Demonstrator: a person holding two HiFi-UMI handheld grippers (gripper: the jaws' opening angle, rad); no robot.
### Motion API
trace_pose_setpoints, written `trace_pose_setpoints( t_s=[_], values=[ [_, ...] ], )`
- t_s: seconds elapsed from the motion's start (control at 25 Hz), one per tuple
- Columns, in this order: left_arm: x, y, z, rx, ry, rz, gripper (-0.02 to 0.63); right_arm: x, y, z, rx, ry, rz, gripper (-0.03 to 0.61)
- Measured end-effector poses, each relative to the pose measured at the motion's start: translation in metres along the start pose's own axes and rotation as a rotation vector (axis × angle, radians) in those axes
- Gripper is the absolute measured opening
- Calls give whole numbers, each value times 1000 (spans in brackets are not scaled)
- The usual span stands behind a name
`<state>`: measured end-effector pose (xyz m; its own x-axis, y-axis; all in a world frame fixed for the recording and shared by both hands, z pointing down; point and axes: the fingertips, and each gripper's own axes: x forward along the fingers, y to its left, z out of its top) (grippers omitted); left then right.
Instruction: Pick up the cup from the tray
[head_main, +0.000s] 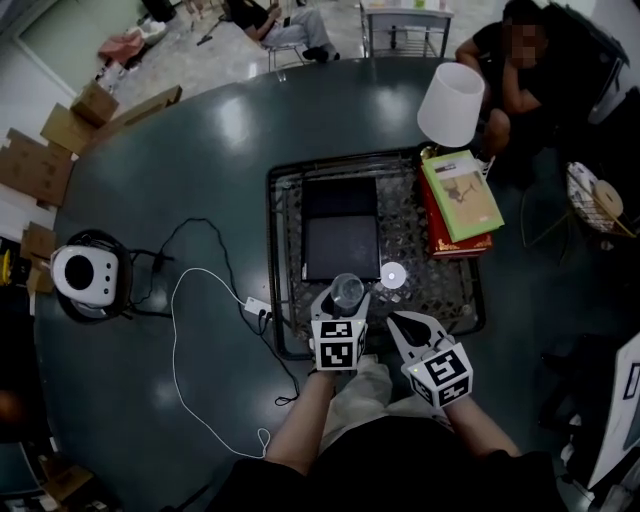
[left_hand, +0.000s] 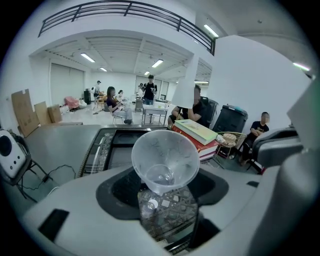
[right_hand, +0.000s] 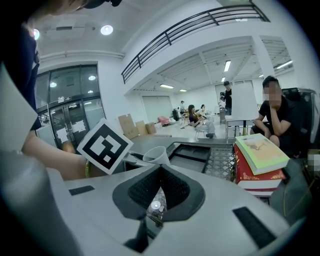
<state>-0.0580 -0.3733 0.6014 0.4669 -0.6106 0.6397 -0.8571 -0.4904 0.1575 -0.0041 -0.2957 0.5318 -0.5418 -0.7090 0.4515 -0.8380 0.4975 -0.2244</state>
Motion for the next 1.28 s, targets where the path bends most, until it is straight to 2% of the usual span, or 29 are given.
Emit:
trace_pose_setpoints(
  t_s=[0.76,1.28],
  values=[
    [-77,-37,-7,6,-52,-35,287,-24,24,8,-81,-34,49,12],
    [-101,-38,-17,0,-75,-21,287,-35,43,0,-117,-29,78,12]
  ],
)
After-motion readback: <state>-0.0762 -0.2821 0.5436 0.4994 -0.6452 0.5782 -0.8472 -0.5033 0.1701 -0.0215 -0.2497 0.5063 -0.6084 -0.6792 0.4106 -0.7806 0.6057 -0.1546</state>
